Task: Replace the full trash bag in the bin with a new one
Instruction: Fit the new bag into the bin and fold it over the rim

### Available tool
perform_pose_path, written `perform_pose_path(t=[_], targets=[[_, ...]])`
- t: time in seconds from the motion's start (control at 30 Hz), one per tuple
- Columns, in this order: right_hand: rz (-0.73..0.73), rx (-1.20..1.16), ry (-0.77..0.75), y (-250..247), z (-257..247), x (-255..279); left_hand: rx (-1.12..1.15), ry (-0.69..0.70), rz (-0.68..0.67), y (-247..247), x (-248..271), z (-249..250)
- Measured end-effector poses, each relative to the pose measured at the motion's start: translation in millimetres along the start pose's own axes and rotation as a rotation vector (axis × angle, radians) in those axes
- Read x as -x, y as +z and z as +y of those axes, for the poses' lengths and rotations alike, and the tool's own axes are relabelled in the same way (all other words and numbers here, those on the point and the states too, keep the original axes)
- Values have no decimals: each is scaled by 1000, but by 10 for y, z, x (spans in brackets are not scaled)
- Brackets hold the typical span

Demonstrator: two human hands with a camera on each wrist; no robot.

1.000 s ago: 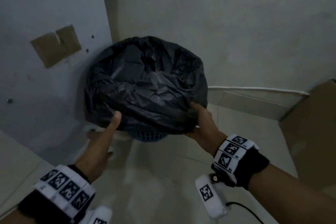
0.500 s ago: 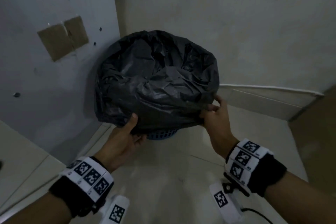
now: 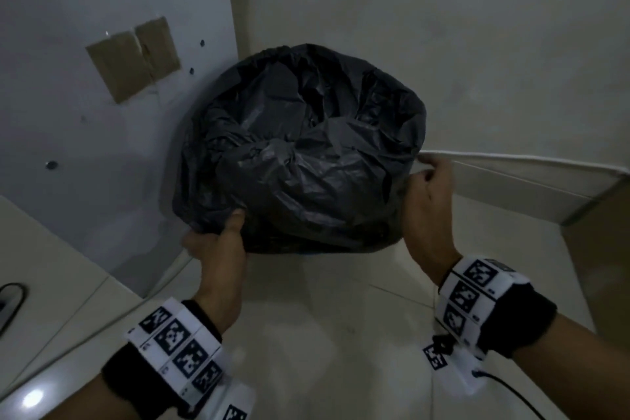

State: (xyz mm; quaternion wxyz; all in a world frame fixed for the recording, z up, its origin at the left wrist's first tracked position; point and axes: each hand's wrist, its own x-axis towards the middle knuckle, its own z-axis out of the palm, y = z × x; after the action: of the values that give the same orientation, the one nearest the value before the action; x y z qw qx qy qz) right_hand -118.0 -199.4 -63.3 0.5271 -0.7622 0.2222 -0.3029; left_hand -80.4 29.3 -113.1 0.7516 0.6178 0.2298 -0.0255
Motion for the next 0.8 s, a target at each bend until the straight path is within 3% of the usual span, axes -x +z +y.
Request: perform_pose_path(t=[0.13, 0.3, 0.37, 0.43, 0.5, 0.6, 0.7, 0.8], targets=[[4, 80, -314, 14, -323, -82, -14, 146, 110, -24, -77, 264], [-29, 566, -463, 41, -447, -115, 108, -74, -27, -120, -223, 594], [-67, 663, -501, 32, -449, -97, 77, -62, 54, -183, -263, 719], [-144, 710, -554, 14, -422, -86, 18, 49, 226, -250, -257, 829], [-187, 759, -648, -10, -386, -85, 1, 116, 253, -238, -191, 936], [-237, 795, -720, -22, -358, -63, -88, 18, -98, -49, -54, 1131], [-261, 753, -704, 4, -384, 82, -148, -214, -390, 198, -60, 1289], [-273, 752, -665, 30, -377, 320, -171, -323, -481, 438, -92, 1346]])
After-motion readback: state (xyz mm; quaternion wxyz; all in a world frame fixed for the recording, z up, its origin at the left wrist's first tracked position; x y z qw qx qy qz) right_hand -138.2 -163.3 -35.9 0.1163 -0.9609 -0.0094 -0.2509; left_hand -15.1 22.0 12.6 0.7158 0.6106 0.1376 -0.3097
